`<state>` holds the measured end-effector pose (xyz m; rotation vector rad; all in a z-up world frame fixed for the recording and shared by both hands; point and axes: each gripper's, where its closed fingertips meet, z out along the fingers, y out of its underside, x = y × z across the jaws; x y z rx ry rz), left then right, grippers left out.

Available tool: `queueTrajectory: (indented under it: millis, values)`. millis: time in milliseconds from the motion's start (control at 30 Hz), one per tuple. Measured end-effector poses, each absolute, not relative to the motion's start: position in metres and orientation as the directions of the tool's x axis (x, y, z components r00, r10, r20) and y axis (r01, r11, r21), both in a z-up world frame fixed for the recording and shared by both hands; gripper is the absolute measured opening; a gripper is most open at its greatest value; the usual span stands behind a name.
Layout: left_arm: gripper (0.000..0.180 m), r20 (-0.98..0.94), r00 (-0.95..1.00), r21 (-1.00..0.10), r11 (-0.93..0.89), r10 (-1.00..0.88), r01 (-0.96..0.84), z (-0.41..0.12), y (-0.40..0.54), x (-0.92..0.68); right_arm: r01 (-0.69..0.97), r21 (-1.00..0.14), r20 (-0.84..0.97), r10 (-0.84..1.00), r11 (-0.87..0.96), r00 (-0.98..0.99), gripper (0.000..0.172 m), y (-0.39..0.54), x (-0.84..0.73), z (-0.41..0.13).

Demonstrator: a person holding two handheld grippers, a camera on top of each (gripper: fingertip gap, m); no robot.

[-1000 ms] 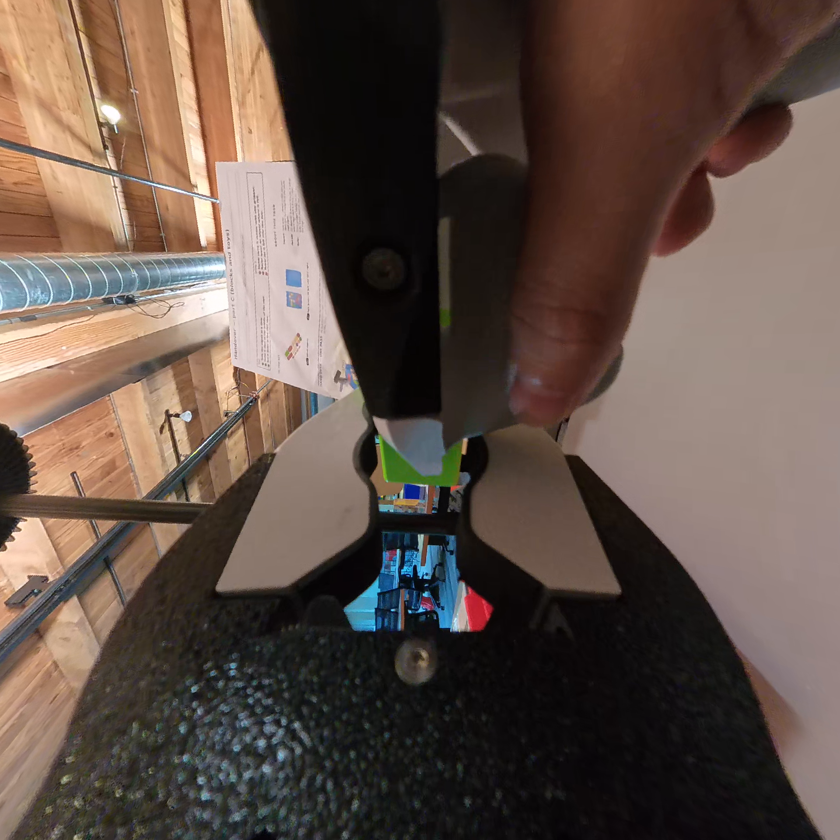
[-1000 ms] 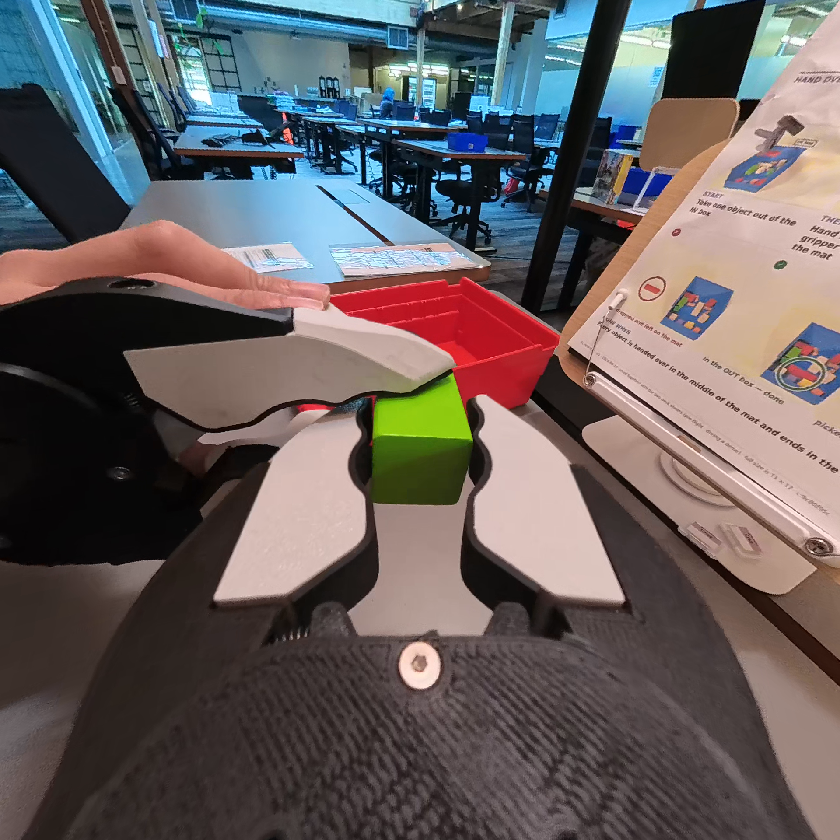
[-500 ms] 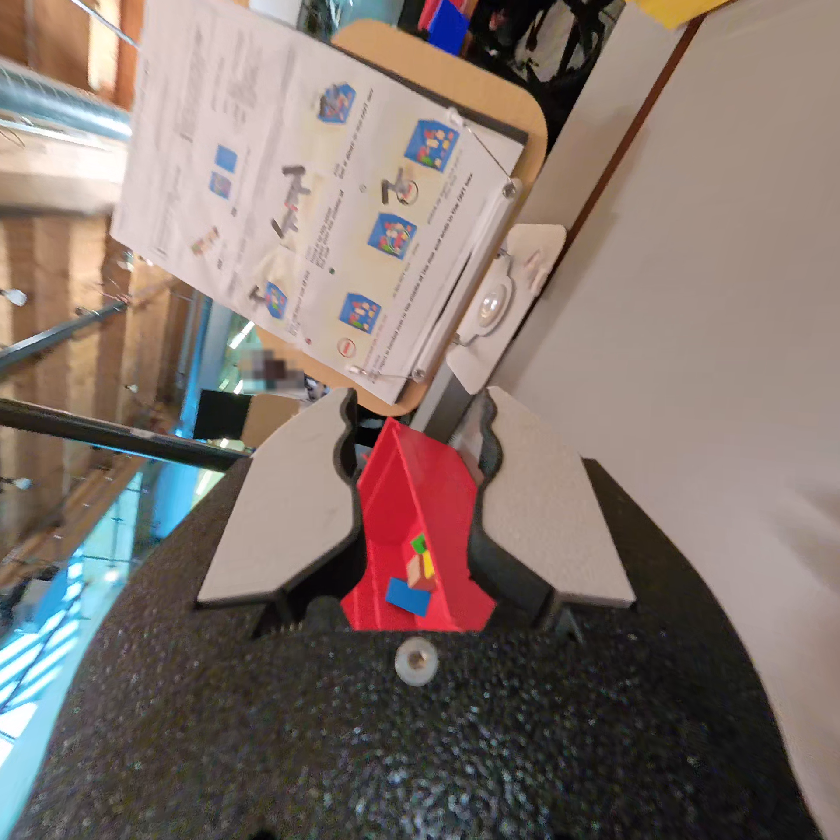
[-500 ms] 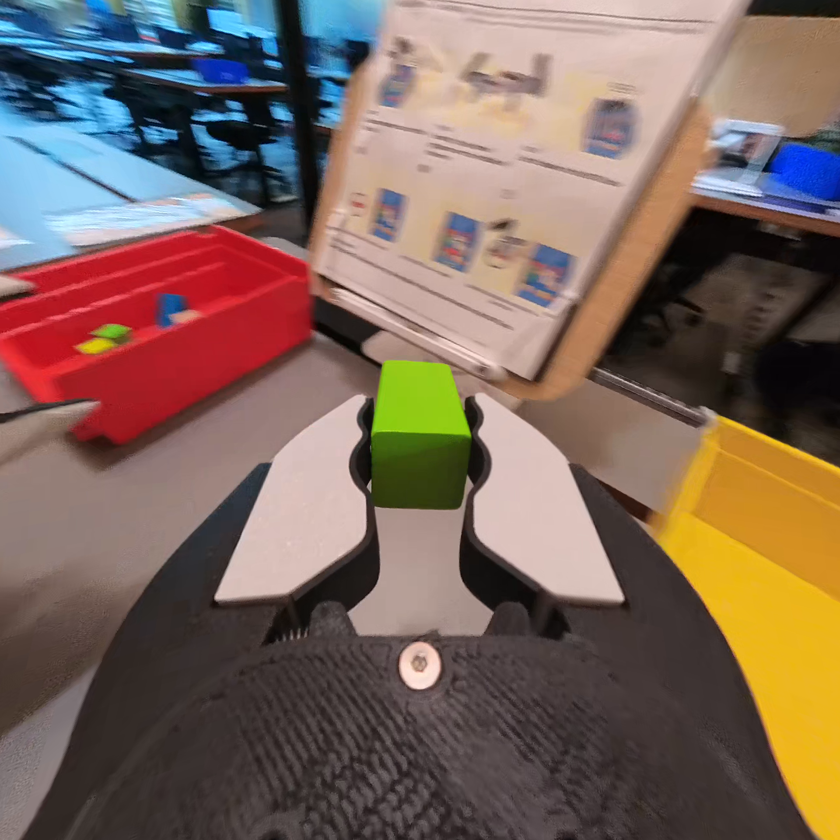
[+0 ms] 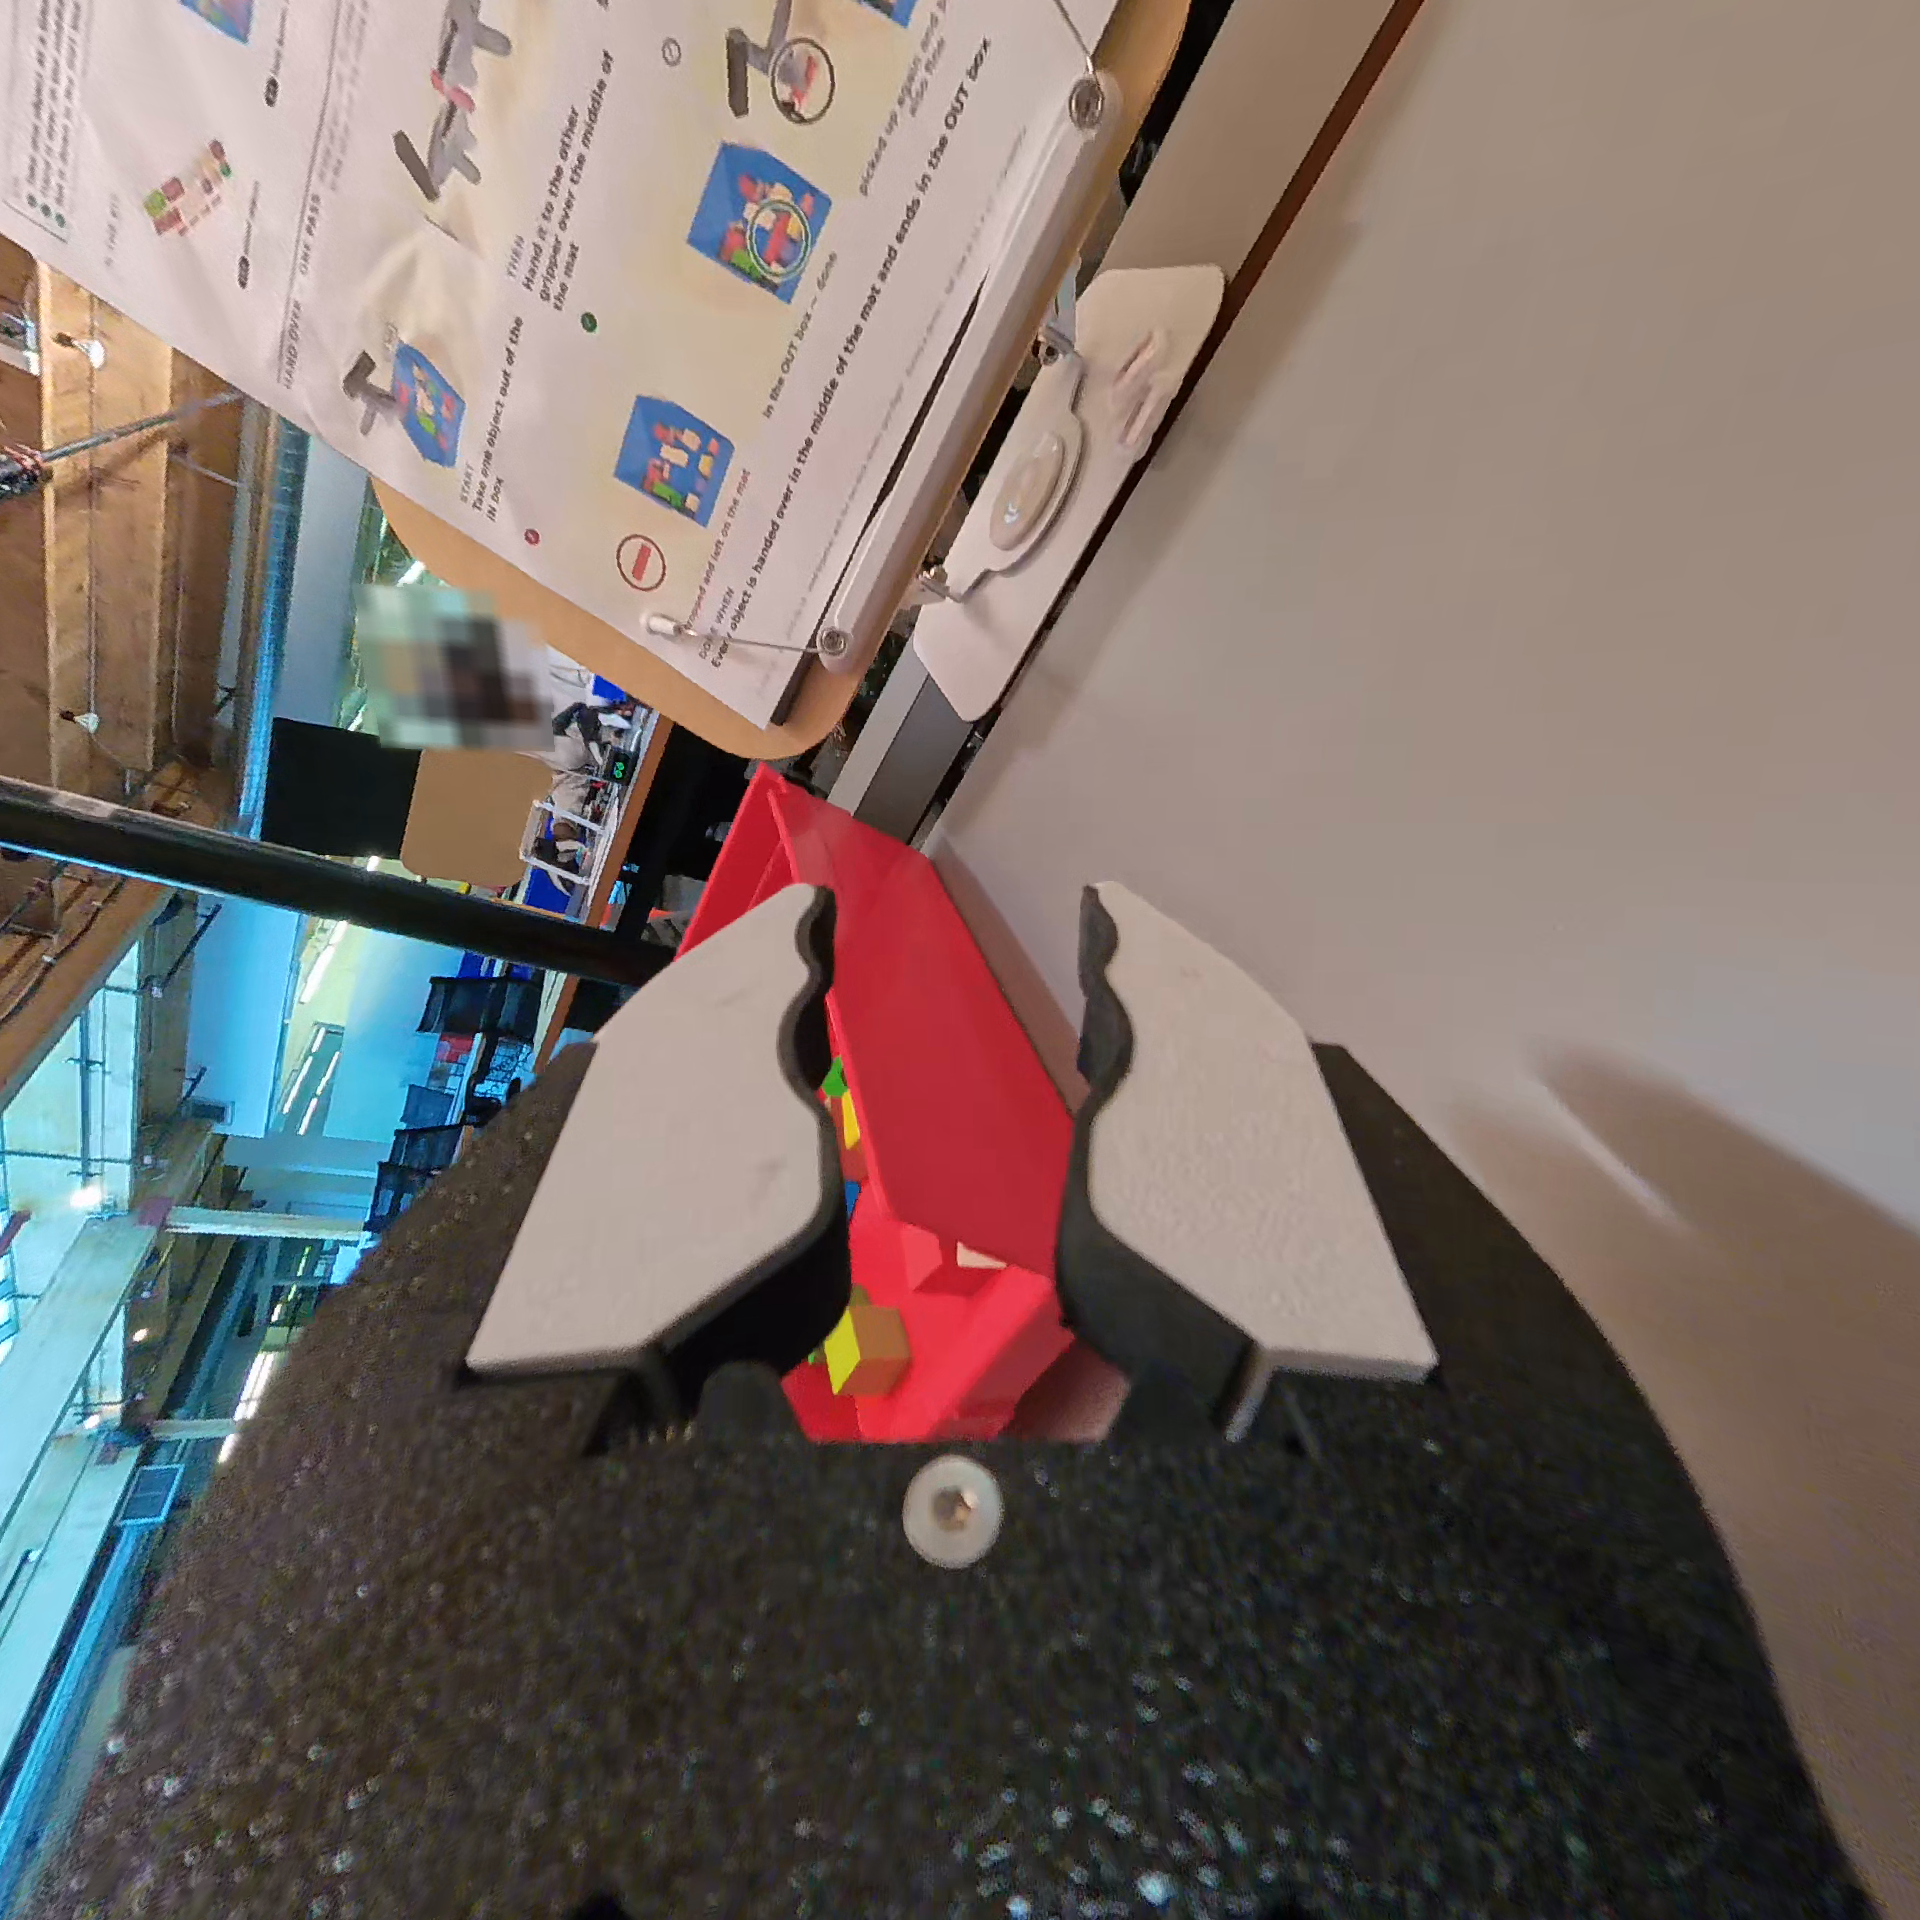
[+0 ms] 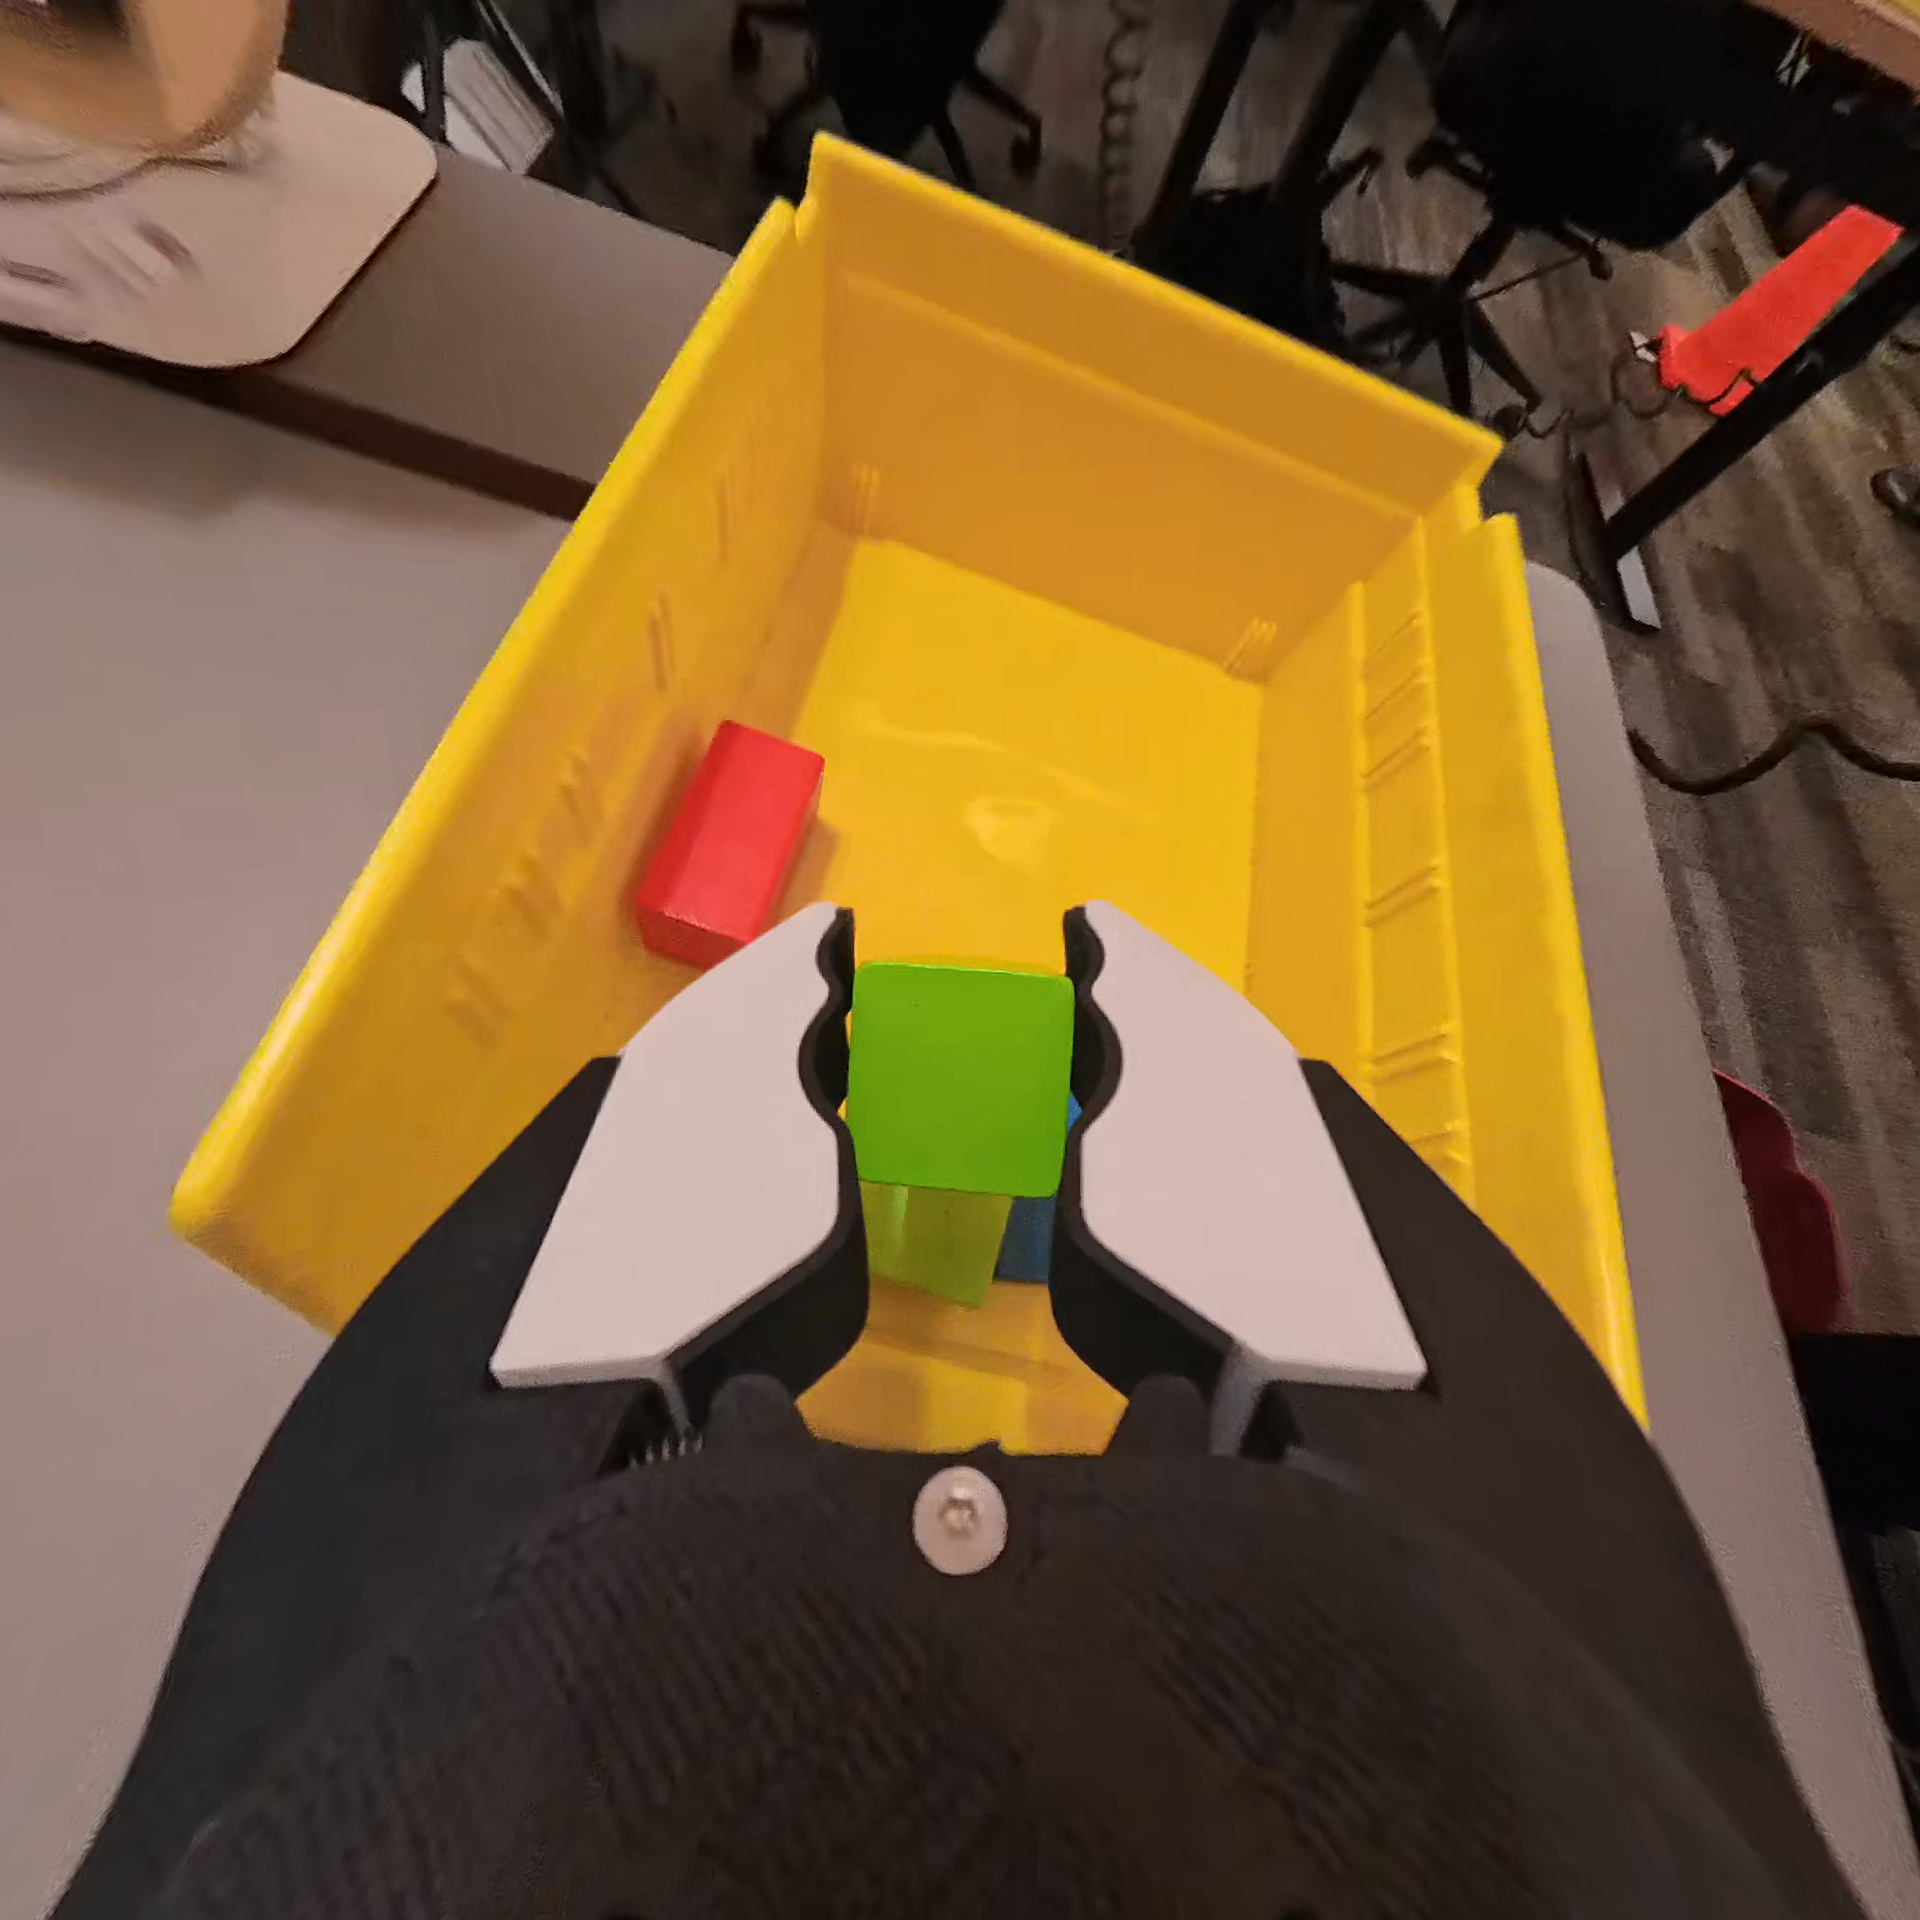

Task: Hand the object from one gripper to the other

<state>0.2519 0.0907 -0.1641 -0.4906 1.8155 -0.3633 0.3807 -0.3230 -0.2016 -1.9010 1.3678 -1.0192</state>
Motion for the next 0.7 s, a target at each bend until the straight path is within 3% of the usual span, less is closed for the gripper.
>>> queueTrajectory:
  millis: [33,267,467,600,700]
  values:
    - [0.044,-0.823,-0.252,-0.486,0.861,-0.509,-0.153,-0.166,0.093,0.251,-0.509,-0.808,0.234,-0.954,-0.299,0.188,0.039,-0.321,0.382,-0.204]
    - [0.043,-0.723,-0.260,-0.601,0.768,-0.640,-0.221,-0.171,0.109,0.250,-0.488,-0.824,0.200,-0.953,-0.288,0.226,0.040,-0.306,0.388,-0.210]
    - [0.043,-0.628,-0.218,-0.688,0.665,-0.747,-0.292,-0.159,0.147,0.250,-0.375,-0.889,0.202,-0.959,-0.264,0.197,0.048,-0.298,0.388,-0.176]
    - [0.045,-0.480,-0.176,-0.721,0.500,-0.860,-0.479,-0.156,0.204,0.251,-0.288,-0.933,0.144,-0.958,-0.215,0.246,0.052,-0.279,0.383,-0.150]
    - [0.050,-0.267,-0.160,-0.665,0.302,-0.950,-0.684,-0.171,0.246,0.254,-0.229,-0.955,0.116,-0.946,-0.190,0.303,0.053,-0.259,0.380,-0.134]
